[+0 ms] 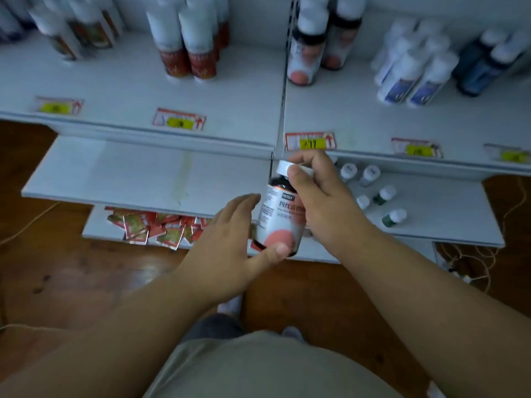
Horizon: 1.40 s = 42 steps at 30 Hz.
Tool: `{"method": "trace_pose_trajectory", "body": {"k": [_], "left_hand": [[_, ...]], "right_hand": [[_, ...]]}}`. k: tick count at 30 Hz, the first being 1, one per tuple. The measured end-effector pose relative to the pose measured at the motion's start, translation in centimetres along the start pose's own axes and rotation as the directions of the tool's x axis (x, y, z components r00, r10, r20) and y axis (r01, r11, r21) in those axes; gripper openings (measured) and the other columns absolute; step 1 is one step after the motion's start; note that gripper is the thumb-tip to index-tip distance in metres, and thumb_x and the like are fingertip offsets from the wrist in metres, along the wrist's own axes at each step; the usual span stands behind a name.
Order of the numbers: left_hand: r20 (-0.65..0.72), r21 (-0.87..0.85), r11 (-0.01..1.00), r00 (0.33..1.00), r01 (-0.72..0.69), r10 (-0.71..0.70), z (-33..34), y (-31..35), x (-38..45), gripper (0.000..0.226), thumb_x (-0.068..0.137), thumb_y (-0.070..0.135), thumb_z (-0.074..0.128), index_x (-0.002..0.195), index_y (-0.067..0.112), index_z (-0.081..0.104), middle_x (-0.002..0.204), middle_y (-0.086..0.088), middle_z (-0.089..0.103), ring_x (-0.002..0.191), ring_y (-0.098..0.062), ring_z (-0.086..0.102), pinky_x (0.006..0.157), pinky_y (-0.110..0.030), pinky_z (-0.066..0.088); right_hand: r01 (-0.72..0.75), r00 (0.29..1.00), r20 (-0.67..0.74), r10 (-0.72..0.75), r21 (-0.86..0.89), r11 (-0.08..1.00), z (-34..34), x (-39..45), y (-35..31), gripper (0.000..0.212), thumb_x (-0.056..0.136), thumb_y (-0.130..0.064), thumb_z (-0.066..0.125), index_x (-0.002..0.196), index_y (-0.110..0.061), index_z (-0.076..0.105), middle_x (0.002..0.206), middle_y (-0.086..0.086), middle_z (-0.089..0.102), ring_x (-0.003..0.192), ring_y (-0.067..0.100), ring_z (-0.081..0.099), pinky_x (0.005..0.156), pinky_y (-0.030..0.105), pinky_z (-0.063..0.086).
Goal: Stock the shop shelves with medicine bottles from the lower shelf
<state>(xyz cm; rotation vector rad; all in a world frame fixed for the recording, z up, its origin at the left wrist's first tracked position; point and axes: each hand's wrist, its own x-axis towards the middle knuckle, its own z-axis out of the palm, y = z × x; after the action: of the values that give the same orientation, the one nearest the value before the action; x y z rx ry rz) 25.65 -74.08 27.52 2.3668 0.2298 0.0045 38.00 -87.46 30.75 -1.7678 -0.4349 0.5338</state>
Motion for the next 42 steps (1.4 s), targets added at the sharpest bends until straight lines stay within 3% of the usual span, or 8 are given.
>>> {"method": "trace_pose_trajectory", "body": {"k": [6,10,14,20,25,32,37,42], "left_hand": [[0.042,0.111,0.988,0.994,-0.105,0.101,-4.4,0.3,6.3,0.108,0.069,0.092,0.027,0.156,0.031,0.009,0.163,0.012,0.014,0.147,-0.006,0.012,0.113,-0.023,0.011],[0.037,0.187,0.964,0.982,-0.187,0.183,-4.9,1.8,11.1,0.104,0.074,0.091,0.024,0.156,0.030,0.009,0.163,0.010,0.013,0.149,-0.009,0.012,0.115,-0.026,0.011],[0.015,0.254,0.945,0.978,-0.205,0.208,-3.7,3.1,16.7,0.102,0.077,0.089,0.025,0.156,0.025,0.013,0.163,0.004,0.017,0.148,-0.014,0.015,0.116,-0.029,0.010],[-0.199,0.419,0.901,0.957,-0.110,0.210,-2.0,4.7,23.9,0.087,0.085,0.068,0.041,0.150,0.011,0.032,0.157,-0.012,0.031,0.145,-0.031,0.027,0.117,-0.042,0.023],[-0.289,0.551,0.833,0.929,-0.038,0.233,-2.2,5.5,27.9,0.083,0.090,0.058,0.037,0.154,0.007,0.024,0.163,-0.014,0.017,0.151,-0.029,0.011,0.120,-0.043,0.014],[-0.327,0.587,0.810,0.911,-0.013,0.252,-2.0,5.1,28.4,0.081,0.086,0.047,0.055,0.153,0.008,0.029,0.159,-0.012,0.030,0.148,-0.028,0.020,0.116,-0.039,0.015],[-0.285,0.540,0.838,0.921,-0.075,0.266,-2.9,4.5,27.5,0.083,0.086,0.045,0.056,0.154,0.011,0.024,0.161,-0.011,0.025,0.150,-0.028,0.017,0.119,-0.043,0.016],[-0.280,0.431,0.884,0.905,-0.180,0.321,-3.6,3.7,24.2,0.078,0.086,0.043,0.054,0.152,0.008,0.030,0.157,-0.014,0.033,0.144,-0.033,0.028,0.117,-0.045,0.021]], "right_hand": [[0.067,0.972,-0.220,-0.082,-0.076,0.995,-2.1,4.8,-4.0,0.011,0.095,-0.039,0.058,0.105,-0.036,0.053,0.096,-0.017,0.063,0.082,-0.006,0.062,0.067,0.020,0.048],[0.150,0.948,-0.274,-0.164,-0.070,0.986,-4.8,7.8,-5.1,0.013,0.093,-0.038,0.062,0.103,-0.035,0.054,0.092,-0.018,0.065,0.086,-0.001,0.065,0.068,0.015,0.050],[0.178,0.932,-0.278,-0.234,-0.213,0.961,-8.5,12.0,-5.4,0.025,0.086,-0.038,0.070,0.103,-0.036,0.051,0.094,-0.018,0.062,0.085,-0.009,0.061,0.068,0.008,0.046],[0.200,0.943,-0.141,-0.303,-0.487,0.850,-12.9,19.9,-3.9,0.038,0.084,-0.033,0.076,0.113,-0.030,0.050,0.111,-0.008,0.062,0.098,0.012,0.060,0.083,0.032,0.051],[0.273,0.922,-0.079,-0.379,-0.562,0.781,-13.8,24.7,-2.5,0.042,0.085,-0.031,0.076,0.119,-0.020,0.054,0.113,-0.003,0.059,0.104,0.017,0.056,0.089,0.039,0.049],[0.310,0.875,-0.121,-0.468,-0.603,0.735,-13.5,25.5,-1.6,0.039,0.084,-0.026,0.076,0.114,-0.011,0.056,0.112,0.004,0.054,0.101,0.020,0.051,0.085,0.035,0.046],[0.257,0.879,-0.169,-0.446,-0.620,0.742,-13.0,23.4,-2.3,0.049,0.088,-0.030,0.072,0.127,-0.009,0.051,0.125,0.012,0.052,0.114,0.025,0.050,0.090,0.032,0.044],[0.183,0.846,-0.261,-0.465,-0.676,0.714,-10.8,18.2,-3.7,0.047,0.089,-0.027,0.071,0.127,-0.007,0.051,0.127,0.013,0.050,0.113,0.021,0.050,0.087,0.017,0.033]]}}
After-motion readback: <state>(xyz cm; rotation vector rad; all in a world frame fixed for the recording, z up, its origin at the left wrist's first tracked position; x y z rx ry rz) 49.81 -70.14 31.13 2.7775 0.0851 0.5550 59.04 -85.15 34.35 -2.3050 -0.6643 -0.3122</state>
